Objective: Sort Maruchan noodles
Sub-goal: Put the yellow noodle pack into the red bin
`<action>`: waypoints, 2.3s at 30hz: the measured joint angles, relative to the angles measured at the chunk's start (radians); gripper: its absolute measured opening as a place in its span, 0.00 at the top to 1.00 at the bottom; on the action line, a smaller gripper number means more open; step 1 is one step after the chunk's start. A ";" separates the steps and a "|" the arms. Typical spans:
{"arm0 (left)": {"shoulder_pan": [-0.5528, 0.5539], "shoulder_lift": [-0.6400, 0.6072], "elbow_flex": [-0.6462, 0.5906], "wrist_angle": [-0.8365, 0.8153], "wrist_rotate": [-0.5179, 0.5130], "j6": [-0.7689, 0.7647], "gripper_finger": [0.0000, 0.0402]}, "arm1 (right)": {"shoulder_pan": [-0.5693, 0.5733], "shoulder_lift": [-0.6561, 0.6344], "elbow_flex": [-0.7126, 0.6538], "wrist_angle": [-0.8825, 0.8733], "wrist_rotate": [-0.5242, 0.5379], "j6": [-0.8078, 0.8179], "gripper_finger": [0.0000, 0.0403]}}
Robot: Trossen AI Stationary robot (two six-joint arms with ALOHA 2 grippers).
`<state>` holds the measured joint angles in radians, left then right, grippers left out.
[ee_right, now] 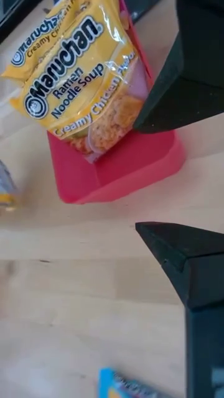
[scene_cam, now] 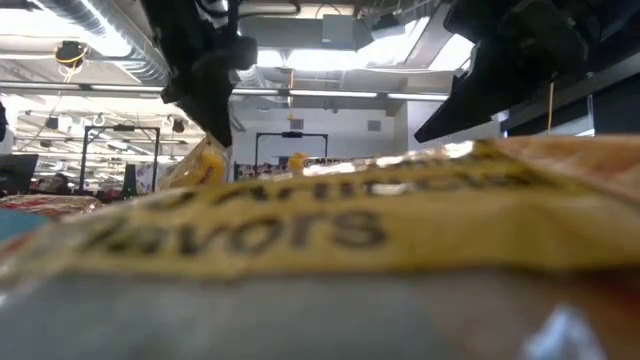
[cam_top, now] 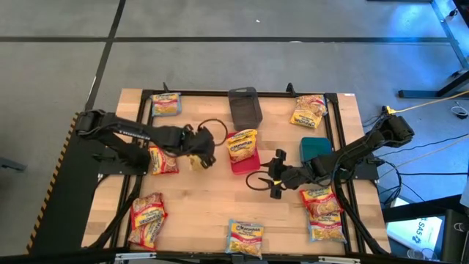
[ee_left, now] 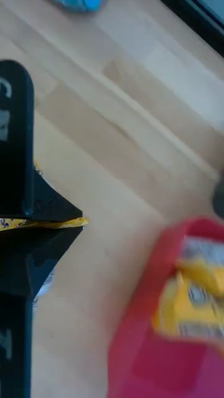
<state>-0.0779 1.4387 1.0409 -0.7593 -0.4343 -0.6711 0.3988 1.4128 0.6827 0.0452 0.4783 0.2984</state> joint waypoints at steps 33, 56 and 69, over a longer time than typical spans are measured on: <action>-0.361 0.076 0.001 0.450 -0.369 0.005 1.00 | -0.041 0.262 0.020 0.664 0.025 0.169 0.20; -0.349 0.089 0.000 0.494 -0.438 0.020 0.98 | -0.097 0.488 0.338 0.482 0.084 0.116 0.20; -0.351 0.088 0.000 0.536 -0.438 0.054 0.98 | -0.133 0.509 0.376 0.443 0.053 0.078 0.27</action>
<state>-0.4290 1.5269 1.0409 -0.2234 -0.8718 -0.6174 0.2661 1.9221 1.0584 0.4886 0.5310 0.3767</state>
